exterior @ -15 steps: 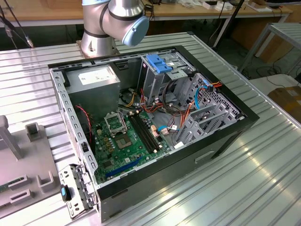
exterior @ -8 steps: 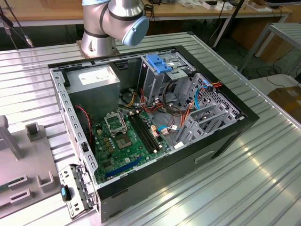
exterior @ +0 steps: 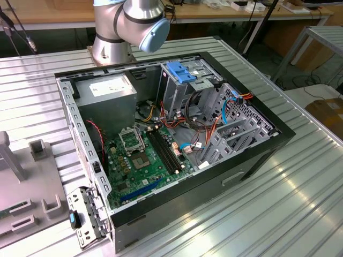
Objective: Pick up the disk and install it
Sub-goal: 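Pick up the disk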
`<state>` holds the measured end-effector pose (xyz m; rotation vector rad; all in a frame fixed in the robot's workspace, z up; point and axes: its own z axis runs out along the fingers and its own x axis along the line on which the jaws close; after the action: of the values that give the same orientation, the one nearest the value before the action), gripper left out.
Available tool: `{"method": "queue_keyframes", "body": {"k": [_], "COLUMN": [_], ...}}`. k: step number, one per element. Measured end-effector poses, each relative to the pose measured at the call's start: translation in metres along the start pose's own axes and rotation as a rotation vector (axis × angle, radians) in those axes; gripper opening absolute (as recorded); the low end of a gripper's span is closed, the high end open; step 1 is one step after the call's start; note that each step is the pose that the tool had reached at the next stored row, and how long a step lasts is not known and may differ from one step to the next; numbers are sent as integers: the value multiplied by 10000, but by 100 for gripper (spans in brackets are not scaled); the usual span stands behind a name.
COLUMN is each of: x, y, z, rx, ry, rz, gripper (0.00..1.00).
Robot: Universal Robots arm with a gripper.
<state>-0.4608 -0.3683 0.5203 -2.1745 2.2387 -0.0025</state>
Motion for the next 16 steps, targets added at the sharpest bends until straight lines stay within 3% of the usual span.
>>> {"method": "queue_keyframes", "body": {"k": [6,11,16], "x": [-2,-4,-3], "y": [-4,-6,-10], "z": [-161,-254,-258], "rx": [-11,-19,-18], "ry": [1,2,1], "rz": [3,5,8], "gripper": [37,37,37]}}
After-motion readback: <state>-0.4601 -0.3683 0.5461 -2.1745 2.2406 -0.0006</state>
